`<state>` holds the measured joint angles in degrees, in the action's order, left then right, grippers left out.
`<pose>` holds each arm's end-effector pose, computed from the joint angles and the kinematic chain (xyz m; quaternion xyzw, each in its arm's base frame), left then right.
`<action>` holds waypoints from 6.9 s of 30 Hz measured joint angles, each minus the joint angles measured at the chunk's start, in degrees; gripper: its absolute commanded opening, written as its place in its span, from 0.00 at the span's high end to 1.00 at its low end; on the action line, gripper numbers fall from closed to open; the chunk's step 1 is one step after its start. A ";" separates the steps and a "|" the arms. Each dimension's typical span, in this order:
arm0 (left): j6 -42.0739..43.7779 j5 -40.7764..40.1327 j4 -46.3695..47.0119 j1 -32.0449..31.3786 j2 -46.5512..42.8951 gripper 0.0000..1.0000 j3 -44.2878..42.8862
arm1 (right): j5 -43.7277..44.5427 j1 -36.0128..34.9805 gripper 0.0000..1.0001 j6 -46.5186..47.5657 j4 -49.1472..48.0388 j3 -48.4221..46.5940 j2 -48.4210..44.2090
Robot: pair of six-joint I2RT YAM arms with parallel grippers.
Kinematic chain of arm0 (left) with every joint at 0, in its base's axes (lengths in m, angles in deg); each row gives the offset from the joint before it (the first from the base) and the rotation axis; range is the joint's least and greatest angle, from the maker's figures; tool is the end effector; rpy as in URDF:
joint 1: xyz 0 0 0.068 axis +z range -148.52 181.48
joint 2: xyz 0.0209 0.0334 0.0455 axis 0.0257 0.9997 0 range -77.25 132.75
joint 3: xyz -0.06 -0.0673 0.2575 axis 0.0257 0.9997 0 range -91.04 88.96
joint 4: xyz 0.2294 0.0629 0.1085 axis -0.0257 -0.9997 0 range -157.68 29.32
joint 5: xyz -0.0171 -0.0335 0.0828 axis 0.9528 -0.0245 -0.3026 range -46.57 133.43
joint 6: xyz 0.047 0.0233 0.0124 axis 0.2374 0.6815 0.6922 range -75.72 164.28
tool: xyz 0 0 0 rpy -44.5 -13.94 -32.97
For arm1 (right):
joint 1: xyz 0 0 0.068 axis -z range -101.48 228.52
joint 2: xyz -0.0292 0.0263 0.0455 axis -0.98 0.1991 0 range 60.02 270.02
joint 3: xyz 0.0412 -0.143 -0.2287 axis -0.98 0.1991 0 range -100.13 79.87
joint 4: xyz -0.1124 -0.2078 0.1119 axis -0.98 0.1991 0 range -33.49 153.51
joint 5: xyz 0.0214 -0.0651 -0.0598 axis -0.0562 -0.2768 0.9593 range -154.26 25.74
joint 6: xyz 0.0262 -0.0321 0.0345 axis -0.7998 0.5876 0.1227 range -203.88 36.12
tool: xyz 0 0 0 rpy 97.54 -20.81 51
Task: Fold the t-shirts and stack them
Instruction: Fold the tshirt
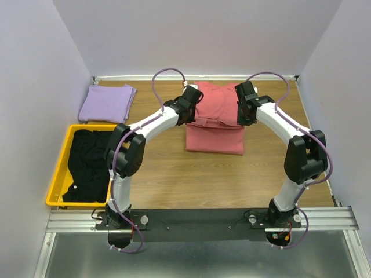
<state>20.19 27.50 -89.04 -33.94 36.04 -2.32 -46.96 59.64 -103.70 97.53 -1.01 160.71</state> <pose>0.3668 -0.2488 0.2365 0.0451 0.9318 -0.0535 0.3561 0.3559 0.1103 0.2522 0.0458 0.9564 -0.0548 0.2832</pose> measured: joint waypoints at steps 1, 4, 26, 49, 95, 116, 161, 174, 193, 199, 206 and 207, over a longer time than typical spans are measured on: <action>0.33 0.00 0.87 0.00 0.57 1.00 -0.35 | 0.26 0.09 0.99 0.22 -0.13 0.00 0.55; 1.55 0.00 2.91 0.00 2.45 1.00 -1.33 | 1.05 0.24 0.99 0.42 -1.20 0.76 1.33; 1.05 0.09 6.49 0.00 8.57 1.00 -1.77 | 3.15 1.46 0.96 1.49 -10.03 5.09 6.95; -0.59 -1.44 9.14 0.74 8.57 0.37 1.86 | 3.21 1.77 0.55 3.93 -11.85 4.24 8.87; -8.09 11.06 23.02 -8.15 -4.20 0.84 25.68 | -9.05 -6.51 0.81 -4.72 -26.43 7.65 11.37; -7.21 14.73 13.25 -2.29 -18.84 0.54 32.76 | -14.25 1.51 0.68 5.01 -24.61 -9.18 12.90; -8.74 24.35 25.81 7.56 -23.93 0.63 38.56 | -62.69 -2.36 0.62 -17.03 -58.97 35.74 -2.97; -15.61 22.75 32.13 6.58 -20.41 0.86 49.09 | -64.32 -2.60 0.63 -23.19 -76.32 47.17 5.51; -17.38 20.57 29.88 5.66 -31.63 0.41 53.20 | -69.99 4.85 0.63 -20.76 -71.69 50.12 -5.68; -18.16 15.19 30.16 5.66 -40.44 0.37 53.86 | -67.58 -4.55 0.63 -24.87 -74.53 43.01 -3.76; -21.31 14.47 36.39 5.70 -45.40 0.37 62.71 | -65.70 -13.64 0.63 -28.85 -79.10 35.65 9.75; -21.81 14.47 36.87 5.70 -45.88 0.37 64.37 | -65.53 -14.62 0.63 -29.49 -79.60 34.84 11.89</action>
<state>-1.63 41.97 -52.17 -28.24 -9.84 62.05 -112.49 45.02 -133.18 17.92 33.83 172.60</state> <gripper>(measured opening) 0.626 0.372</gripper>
